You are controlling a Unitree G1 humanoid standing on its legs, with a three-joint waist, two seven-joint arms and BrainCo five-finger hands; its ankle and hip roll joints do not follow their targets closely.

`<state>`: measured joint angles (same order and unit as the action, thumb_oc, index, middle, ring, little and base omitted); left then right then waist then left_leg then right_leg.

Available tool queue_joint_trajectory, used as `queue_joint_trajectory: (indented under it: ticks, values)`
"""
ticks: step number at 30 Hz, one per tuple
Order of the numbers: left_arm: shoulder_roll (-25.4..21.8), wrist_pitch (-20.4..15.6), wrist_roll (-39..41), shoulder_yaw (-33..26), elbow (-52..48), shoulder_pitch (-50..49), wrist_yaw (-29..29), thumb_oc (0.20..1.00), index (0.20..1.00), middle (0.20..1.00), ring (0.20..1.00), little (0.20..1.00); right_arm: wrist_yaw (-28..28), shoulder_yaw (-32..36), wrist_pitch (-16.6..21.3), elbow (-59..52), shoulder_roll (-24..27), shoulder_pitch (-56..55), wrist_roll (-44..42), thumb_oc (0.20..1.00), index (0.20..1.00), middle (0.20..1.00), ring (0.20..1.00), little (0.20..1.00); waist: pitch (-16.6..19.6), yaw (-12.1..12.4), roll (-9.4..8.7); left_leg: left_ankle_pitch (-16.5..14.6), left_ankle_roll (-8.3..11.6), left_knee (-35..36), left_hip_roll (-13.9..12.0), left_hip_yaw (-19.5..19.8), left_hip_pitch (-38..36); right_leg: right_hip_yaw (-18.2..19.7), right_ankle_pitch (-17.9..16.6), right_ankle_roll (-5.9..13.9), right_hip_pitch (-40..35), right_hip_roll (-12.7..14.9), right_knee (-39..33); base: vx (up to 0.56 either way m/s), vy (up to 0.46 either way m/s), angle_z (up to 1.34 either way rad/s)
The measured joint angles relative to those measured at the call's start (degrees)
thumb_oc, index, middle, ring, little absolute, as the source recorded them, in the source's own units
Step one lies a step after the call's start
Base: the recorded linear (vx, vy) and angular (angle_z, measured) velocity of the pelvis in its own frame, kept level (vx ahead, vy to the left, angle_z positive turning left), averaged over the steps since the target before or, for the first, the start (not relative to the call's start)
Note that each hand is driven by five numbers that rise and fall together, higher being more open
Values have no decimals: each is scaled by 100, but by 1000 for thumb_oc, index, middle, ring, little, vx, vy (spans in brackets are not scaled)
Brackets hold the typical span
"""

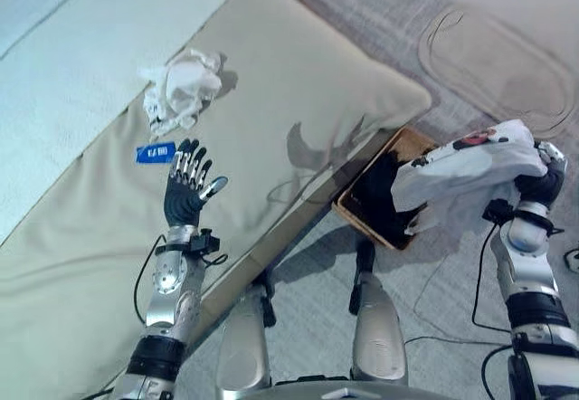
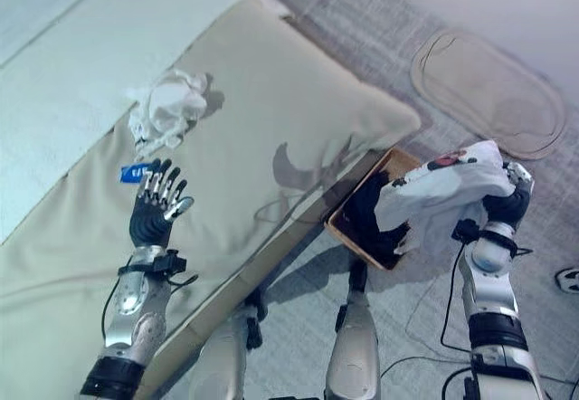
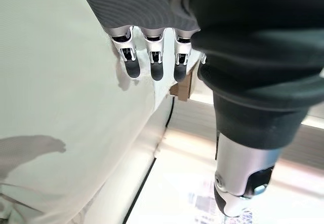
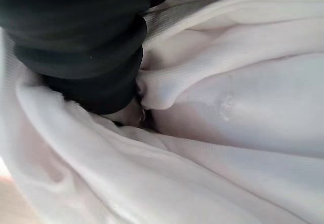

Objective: Pick up clothes into the bucket

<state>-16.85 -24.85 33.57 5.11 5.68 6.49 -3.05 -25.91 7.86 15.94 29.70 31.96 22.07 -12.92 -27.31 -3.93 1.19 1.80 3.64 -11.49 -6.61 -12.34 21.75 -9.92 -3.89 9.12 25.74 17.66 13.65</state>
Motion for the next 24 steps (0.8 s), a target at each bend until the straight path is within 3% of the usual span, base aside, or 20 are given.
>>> queue_joint_trajectory:
  ticks: [7, 19, 24]
  values:
    - [-33, -169, -5, 48, -73, 212, -330, 1000, 1000, 1000, 1000, 1000, -240, -219, -1, 517, 185, 858, 46, 200, 200, 200, 200, 200, -227, 138, 131, -6, -44, -421, 11, 66, 805, 140, 224, -129, 982, 126, 823, -93, -15, 6]
    - [-76, -375, -4, 95, -286, 281, -601, 1000, 1000, 1000, 1000, 1000, -636, -437, -4, 1453, 652, 1963, -3, 200, 200, 200, 200, 200, -304, 201, 232, -60, -55, -933, 4, 130, 1889, 337, 350, -223, 2160, 177, 1451, -31, 1, 1]
    - [-118, -426, 45, 309, -433, 326, -608, 1000, 1000, 1000, 1000, 1000, -686, -946, 1, 2349, 952, 2539, -136, 200, 200, 200, 200, 200, -319, 221, 257, -216, -88, -1240, -24, 129, 2268, 450, 455, -243, 2561, 183, 1692, 28, 1, -2]
